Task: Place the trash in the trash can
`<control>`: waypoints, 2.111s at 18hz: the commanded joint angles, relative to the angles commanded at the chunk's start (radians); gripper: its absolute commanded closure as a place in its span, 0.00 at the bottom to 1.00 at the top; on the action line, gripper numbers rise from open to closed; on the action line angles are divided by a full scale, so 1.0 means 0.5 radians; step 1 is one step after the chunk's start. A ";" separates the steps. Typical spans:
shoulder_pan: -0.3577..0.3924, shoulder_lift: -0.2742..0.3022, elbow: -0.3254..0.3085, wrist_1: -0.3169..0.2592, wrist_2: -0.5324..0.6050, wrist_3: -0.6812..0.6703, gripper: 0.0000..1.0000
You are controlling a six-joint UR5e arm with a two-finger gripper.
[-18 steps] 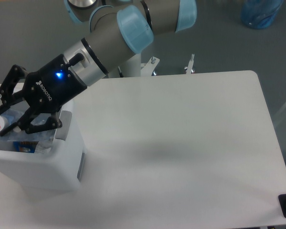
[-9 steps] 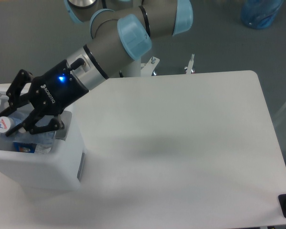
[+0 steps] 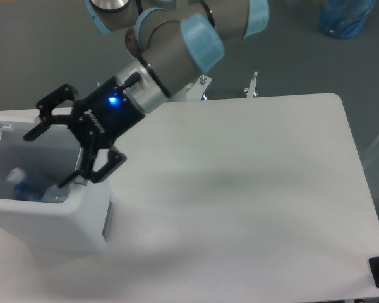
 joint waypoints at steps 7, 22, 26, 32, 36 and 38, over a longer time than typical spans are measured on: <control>0.258 0.015 0.058 0.000 0.055 0.171 0.00; 0.412 -0.193 0.325 -0.171 1.183 0.416 0.00; 0.335 -0.340 0.463 -0.358 1.552 0.675 0.00; 0.114 -0.491 0.761 -0.797 2.137 0.751 0.00; 0.059 -0.506 0.724 -0.810 2.203 0.761 0.00; 0.044 -0.503 0.703 -0.798 2.206 0.761 0.00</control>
